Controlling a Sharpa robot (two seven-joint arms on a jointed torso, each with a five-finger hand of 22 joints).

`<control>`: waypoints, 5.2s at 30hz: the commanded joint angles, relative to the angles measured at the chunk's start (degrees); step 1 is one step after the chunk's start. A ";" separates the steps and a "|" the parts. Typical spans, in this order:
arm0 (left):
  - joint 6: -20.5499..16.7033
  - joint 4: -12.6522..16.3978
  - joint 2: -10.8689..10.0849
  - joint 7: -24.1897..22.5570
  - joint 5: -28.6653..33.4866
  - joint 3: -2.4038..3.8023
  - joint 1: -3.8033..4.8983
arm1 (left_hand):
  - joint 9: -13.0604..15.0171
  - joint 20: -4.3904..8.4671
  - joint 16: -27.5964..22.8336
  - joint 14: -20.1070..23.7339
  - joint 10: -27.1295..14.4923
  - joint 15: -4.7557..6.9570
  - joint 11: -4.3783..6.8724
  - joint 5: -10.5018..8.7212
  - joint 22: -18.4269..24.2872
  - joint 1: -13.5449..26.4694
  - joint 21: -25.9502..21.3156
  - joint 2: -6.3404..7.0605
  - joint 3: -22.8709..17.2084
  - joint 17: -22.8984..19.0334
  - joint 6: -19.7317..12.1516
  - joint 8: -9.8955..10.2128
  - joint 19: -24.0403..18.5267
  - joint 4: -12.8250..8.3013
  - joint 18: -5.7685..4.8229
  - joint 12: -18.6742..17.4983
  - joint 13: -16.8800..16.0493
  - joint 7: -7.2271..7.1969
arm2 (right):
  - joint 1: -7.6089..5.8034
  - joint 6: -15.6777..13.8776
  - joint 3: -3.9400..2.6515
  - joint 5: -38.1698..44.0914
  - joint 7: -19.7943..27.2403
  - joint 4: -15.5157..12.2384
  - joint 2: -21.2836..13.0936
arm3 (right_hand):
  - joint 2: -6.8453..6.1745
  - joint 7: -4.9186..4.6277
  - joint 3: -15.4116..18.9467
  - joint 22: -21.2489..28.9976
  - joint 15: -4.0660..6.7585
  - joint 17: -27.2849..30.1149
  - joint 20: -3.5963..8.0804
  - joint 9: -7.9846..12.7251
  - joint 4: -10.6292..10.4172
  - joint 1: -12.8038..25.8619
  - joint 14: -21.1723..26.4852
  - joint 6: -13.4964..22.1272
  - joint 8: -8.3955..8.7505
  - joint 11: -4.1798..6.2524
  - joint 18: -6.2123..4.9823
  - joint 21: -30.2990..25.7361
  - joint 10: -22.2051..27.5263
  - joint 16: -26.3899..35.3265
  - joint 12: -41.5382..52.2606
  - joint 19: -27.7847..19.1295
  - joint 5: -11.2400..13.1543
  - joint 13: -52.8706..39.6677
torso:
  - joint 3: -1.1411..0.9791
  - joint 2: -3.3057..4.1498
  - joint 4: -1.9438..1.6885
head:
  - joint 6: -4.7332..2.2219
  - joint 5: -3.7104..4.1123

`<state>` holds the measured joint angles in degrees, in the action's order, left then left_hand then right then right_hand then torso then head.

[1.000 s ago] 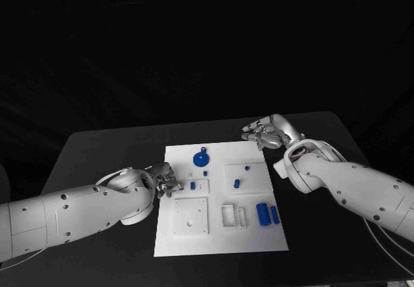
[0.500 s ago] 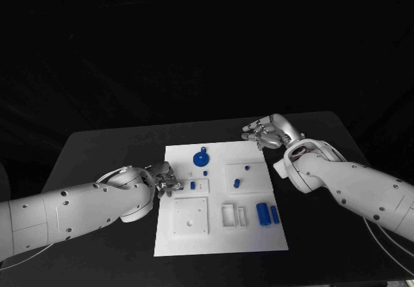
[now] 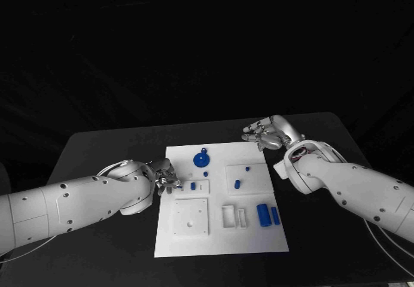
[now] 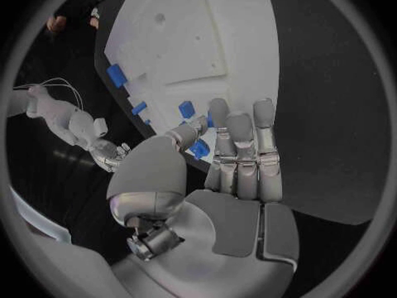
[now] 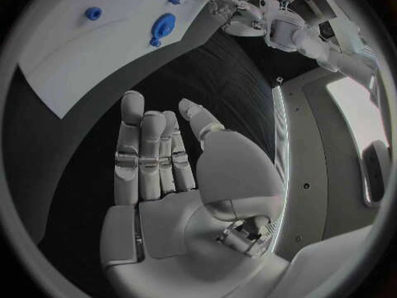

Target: Assemble the parts on the task board

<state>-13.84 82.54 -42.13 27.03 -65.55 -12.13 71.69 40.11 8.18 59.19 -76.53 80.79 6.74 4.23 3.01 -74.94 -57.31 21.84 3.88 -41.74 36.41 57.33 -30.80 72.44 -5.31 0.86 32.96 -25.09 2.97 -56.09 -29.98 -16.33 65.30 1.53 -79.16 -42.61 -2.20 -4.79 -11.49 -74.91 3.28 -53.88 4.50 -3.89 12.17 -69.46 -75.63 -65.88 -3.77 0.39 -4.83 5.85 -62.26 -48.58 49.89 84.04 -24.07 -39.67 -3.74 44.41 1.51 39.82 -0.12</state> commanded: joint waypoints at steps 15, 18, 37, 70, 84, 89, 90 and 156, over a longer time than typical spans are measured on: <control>15.79 -2.40 0.92 0.70 8.33 0.09 3.32 | 0.02 -0.27 0.32 0.91 -1.02 -0.09 -0.05 0.33 -1.19 -0.90 0.71 -1.36 -7.12 -0.03 2.46 0.27 -1.00 -8.63 0.84 0.68 -0.22 -2.83 | 0.06 0.75 -0.02 0.03 0.55 0.19 0.31 | -0.51 0.06 -0.47 -0.69 0.47 -0.07 0.31 0.02 -0.10 0.13 -0.10 -0.56 0.18 0.14 -0.77 -0.29 -0.17 -0.01 -0.34 0.89 -0.28 0.03 | 0.00 0.02 0.03 | 0.00 -0.15; 18.12 -2.91 1.37 0.90 9.34 0.10 3.93 | 0.18 -0.35 0.60 1.23 -1.36 -0.17 -0.12 0.35 -1.21 -0.92 1.06 -1.67 -6.83 -0.08 2.32 0.35 -1.35 -8.88 0.87 0.89 -0.28 -2.77 | 0.07 0.80 -0.02 0.03 0.54 0.22 0.36 | -0.51 0.06 -0.47 -0.69 0.47 -0.07 0.31 0.02 -0.10 0.13 -0.10 -0.56 0.18 0.14 -0.77 -0.29 -0.17 -0.01 -0.34 0.89 -0.28 0.03 | -0.01 0.05 0.03 | -0.01 -0.18; 15.37 -1.73 2.74 0.38 0.97 -0.02 5.16 | 0.29 -0.33 0.75 1.21 -1.44 -0.13 -0.10 0.32 -1.12 -0.82 1.26 -1.76 -6.70 -0.33 2.23 0.40 -1.34 -8.80 0.92 1.13 -0.29 -2.76 | 0.07 0.84 -0.02 0.02 0.54 0.16 0.46 | -0.51 0.06 -0.47 -0.69 0.47 -0.07 0.31 0.02 -0.10 0.13 -0.10 -0.56 0.18 0.14 -0.77 -0.29 -0.17 -0.01 -0.34 0.89 -0.28 0.03 | -0.02 -0.02 -0.01 | -0.05 -0.07; 6.44 -1.25 2.52 1.82 -6.53 -0.95 2.24 | 0.22 -0.20 0.99 0.74 -0.91 0.04 0.07 0.34 -1.05 -0.49 1.18 -1.43 -7.05 -0.70 2.56 0.32 -0.86 -8.43 0.90 1.26 -0.09 -2.97 | 0.08 0.89 -0.02 0.01 0.59 0.25 0.38 | -0.51 0.06 -0.47 -0.69 0.47 -0.07 0.31 0.02 -0.10 0.13 -0.10 -0.56 0.18 0.14 -0.77 -0.29 -0.17 -0.01 -0.34 0.89 -0.28 0.03 | 0.04 0.02 -0.02 | 0.17 -0.26; 2.31 0.37 1.44 1.71 -4.77 -0.95 1.89 | 0.18 -0.05 1.05 0.36 -0.42 0.18 0.20 0.45 -1.06 -0.29 0.91 -1.18 -7.56 -0.72 2.80 0.11 -0.40 -8.35 0.84 1.04 0.08 -3.10 | 0.12 0.85 -0.02 0.00 0.64 0.25 0.28 | -0.48 0.06 -0.59 -0.69 0.48 -0.09 0.32 0.01 -0.06 0.15 -0.11 -0.61 0.18 0.14 -0.76 -0.27 -0.17 0.00 -0.36 0.89 -0.29 0.02 | 0.04 0.01 0.00 | 0.19 -0.18; 1.61 1.41 0.56 2.03 -3.83 -0.94 1.77 | 0.18 -0.05 1.05 0.36 -0.42 0.18 0.20 0.45 -1.06 -0.29 0.91 -1.18 -7.56 -0.72 2.80 0.11 -0.40 -8.35 0.84 1.04 0.08 -3.10 | 0.15 0.81 -0.02 -0.01 0.65 0.25 0.19 | -0.48 0.06 -0.59 -0.69 0.48 -0.09 0.32 0.01 -0.06 0.15 -0.11 -0.61 0.18 0.14 -0.76 -0.27 -0.17 0.00 -0.36 0.89 -0.29 0.02 | 0.03 0.05 -0.05 | 0.23 -0.04; 1.50 1.53 0.43 2.10 -3.68 -0.94 1.75 | 0.13 -0.03 1.08 0.30 -0.35 0.20 0.22 0.47 -1.07 -0.27 0.90 -1.17 -7.62 -0.70 2.85 0.13 -0.33 -8.36 0.83 1.00 0.10 -3.12 | 0.16 0.81 -0.02 -0.01 0.65 0.26 0.18 | -0.48 0.06 -0.59 -0.69 0.48 -0.09 0.32 0.01 -0.06 0.15 -0.11 -0.61 0.18 0.14 -0.76 -0.27 -0.17 0.00 -0.36 0.89 -0.29 0.02 | 0.03 0.04 -0.06 | 0.25 -0.03; 2.68 1.17 0.61 2.20 -3.36 -1.01 -0.23 | -0.32 0.00 0.95 0.23 -0.29 0.21 0.22 0.42 -1.14 -0.67 0.86 -0.97 -7.50 -0.51 3.00 0.36 -0.31 -8.27 0.78 1.04 -0.15 -3.08 | 0.24 0.94 -0.02 -0.04 0.63 0.37 0.21 | -0.48 0.06 -0.59 -0.69 0.48 -0.09 0.32 0.01 -0.06 0.15 -0.11 -0.61 0.18 0.14 -0.76 -0.27 -0.17 0.00 -0.36 0.89 -0.29 0.02 | 0.03 0.00 -0.01 | 0.50 -0.21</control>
<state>-13.64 83.61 -41.62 28.76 -68.82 -12.93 71.70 39.67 8.18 60.08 -76.36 80.75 6.93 4.28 3.23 -74.90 -57.23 22.72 3.36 -41.41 35.82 57.49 -30.24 72.08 -5.64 0.86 33.89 -25.19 2.80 -55.88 -29.73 -16.34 65.23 1.61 -78.73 -42.41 -2.20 -4.60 -11.81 -74.91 3.29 -53.90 4.50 -3.89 12.17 -69.46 -75.63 -66.07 -3.77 0.39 -4.83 5.85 -62.26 -48.58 49.89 84.05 -23.97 -39.67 -3.70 44.41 1.51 40.29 -0.35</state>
